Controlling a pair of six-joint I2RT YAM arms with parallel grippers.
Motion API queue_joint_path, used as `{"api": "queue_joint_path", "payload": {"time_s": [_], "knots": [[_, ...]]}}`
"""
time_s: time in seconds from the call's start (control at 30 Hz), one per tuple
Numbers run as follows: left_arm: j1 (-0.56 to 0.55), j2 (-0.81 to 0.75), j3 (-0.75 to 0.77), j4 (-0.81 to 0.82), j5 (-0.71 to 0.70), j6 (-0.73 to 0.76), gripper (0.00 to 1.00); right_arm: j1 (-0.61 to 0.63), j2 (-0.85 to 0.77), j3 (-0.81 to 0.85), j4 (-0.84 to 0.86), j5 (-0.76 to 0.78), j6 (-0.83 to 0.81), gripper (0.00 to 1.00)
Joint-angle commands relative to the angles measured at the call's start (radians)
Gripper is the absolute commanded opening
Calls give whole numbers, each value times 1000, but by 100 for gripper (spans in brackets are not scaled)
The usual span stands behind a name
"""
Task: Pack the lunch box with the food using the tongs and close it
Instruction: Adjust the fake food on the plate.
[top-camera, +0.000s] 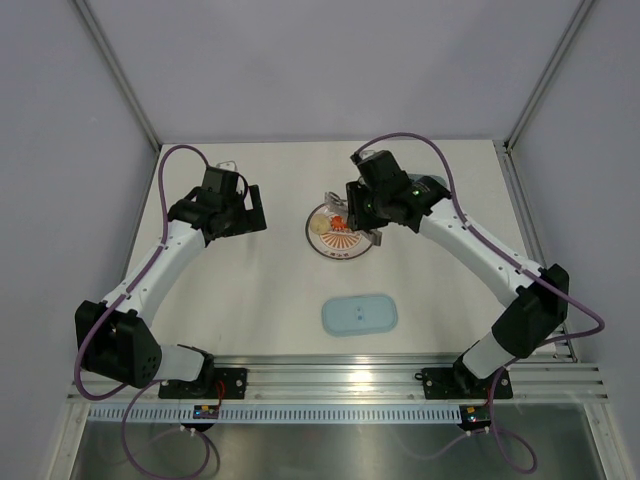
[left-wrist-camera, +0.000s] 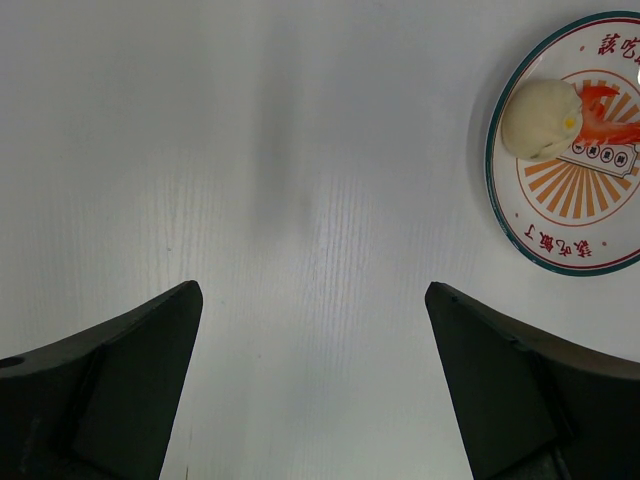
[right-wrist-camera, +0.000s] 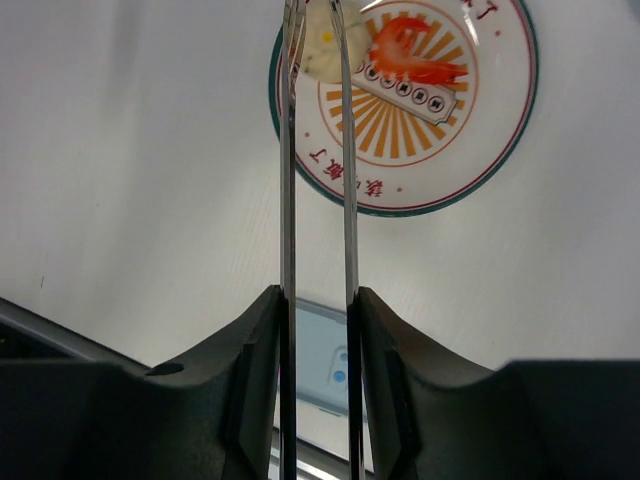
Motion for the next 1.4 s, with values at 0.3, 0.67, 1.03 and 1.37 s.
{"api": "queue_joint_path", "payload": {"time_s": [0.3,0.67,1.03,1.37], "knots": [[3,-7,34,15,-18,-5,99,58,46,-15,41,19,64,44],[3,-21,14,23,-12,-7,99,47,140,57,-50,194,31,47],[2,-38,0,26,-10,-7,99,-1,212,77,-21,221,25,46],[2,-33,-2,31,-2,-4,99,-10,226,28,-17,181,41,42]]}}
